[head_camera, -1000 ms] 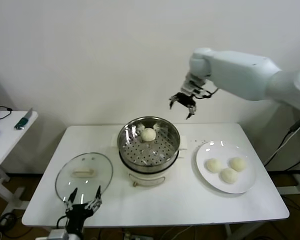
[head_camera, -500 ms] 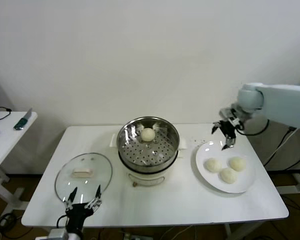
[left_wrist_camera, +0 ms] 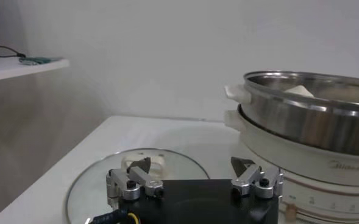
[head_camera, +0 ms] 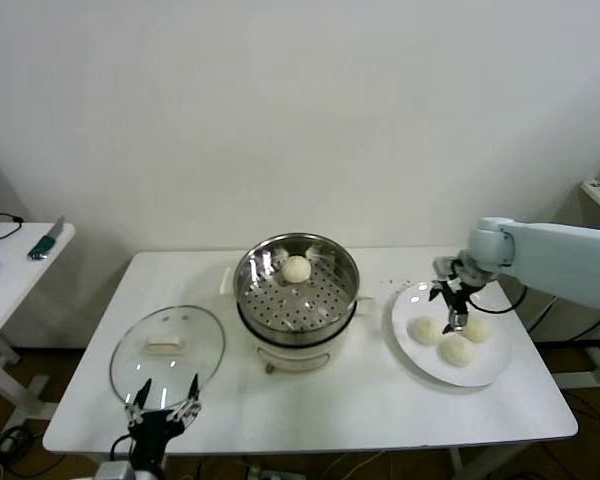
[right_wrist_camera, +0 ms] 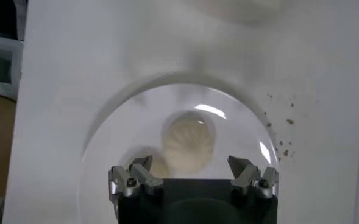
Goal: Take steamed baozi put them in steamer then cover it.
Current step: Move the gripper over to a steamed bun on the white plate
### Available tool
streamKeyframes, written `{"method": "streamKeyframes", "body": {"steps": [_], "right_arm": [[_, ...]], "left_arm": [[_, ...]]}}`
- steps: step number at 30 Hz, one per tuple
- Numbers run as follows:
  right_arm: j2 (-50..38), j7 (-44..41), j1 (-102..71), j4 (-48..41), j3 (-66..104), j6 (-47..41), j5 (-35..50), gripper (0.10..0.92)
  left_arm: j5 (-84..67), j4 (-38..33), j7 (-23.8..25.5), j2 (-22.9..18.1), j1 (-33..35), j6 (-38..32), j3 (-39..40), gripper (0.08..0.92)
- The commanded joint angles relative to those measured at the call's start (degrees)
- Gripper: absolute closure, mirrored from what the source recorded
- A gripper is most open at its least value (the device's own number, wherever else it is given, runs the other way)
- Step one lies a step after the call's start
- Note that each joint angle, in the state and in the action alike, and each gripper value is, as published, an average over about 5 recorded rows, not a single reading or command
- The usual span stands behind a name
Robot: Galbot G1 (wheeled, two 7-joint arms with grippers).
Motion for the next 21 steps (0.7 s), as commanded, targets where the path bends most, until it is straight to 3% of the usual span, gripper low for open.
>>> {"method": "streamKeyframes", "body": {"steps": [1, 21], "right_arm": [[3.0, 1.2, -9.9, -6.9, 7.2, -2.4, -3.5, 0.203], [3.8, 0.3, -13.4, -10.2, 10.5, -2.1, -4.8, 0.206]], "left_arm": [[0.0, 0.1, -0.1, -0.1, 0.4, -0.2, 0.0, 0.177], [-0.1, 0.2, -0.1, -0.2, 0.7, -0.3, -0.1, 0.177]]}}
